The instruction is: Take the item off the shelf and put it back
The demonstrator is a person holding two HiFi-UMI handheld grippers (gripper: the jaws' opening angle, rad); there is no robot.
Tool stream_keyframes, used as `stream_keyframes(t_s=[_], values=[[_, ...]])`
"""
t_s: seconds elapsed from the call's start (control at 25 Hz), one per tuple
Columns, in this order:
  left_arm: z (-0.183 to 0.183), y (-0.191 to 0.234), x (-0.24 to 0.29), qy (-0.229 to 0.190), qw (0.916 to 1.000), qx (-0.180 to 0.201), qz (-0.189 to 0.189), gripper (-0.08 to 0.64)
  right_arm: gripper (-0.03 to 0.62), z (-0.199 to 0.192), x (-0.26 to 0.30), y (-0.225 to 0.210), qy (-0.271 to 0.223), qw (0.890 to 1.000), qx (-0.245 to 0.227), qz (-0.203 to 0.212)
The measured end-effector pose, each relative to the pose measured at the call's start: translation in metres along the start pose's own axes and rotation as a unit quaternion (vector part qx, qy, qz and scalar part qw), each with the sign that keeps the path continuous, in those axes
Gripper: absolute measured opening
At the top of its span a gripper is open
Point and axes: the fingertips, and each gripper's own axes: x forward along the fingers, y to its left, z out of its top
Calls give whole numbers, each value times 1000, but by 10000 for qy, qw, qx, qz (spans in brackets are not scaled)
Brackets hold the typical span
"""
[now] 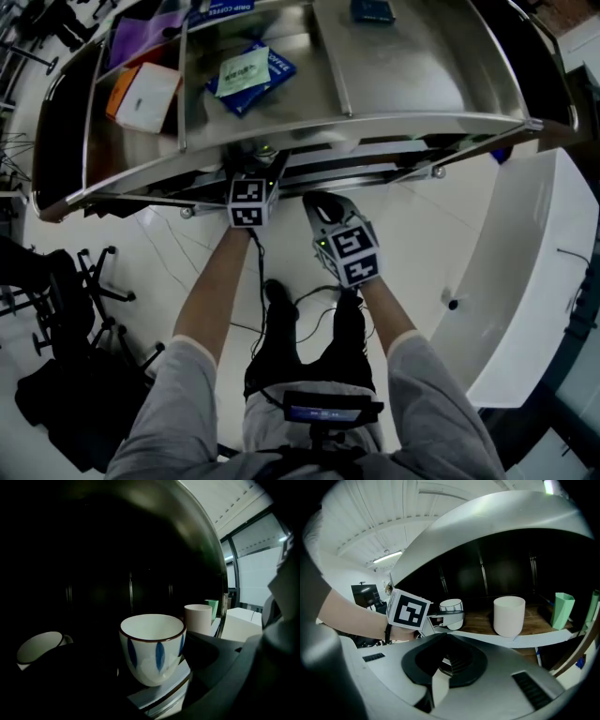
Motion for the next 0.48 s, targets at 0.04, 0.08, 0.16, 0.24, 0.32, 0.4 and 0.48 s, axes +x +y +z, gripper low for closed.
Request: stream_keyframes(t_s=[0.04,0.08,0.16,0.24,0.32,0.4,0.48], values=[[-2,1,3,7,10000,7,9,397,9,-1,0,0,14,10000,17,-5],[-3,2,5,15,10000,11,18,397,9,-2,0,0,21,10000,42,-9],[-6,2,9,12,10000,-3,28,397,9,-2,-1,-2,21,10000,94,-25],[-6,3,11,-26,10000,-42,48,397,9,-3,-2,-4,20,9999,104,-44],[-5,4,12,-75,9999,-106,82,397,9,-5,-2,-7,28,9999,102,-64],[-7,5,13,-121,9997,-188,118,399,9,-7,-3,-10,50,9999,103,-92],[-11,6,12,-116,9996,-227,146,400,9,-9,-4,-10,86,9999,126,-78]])
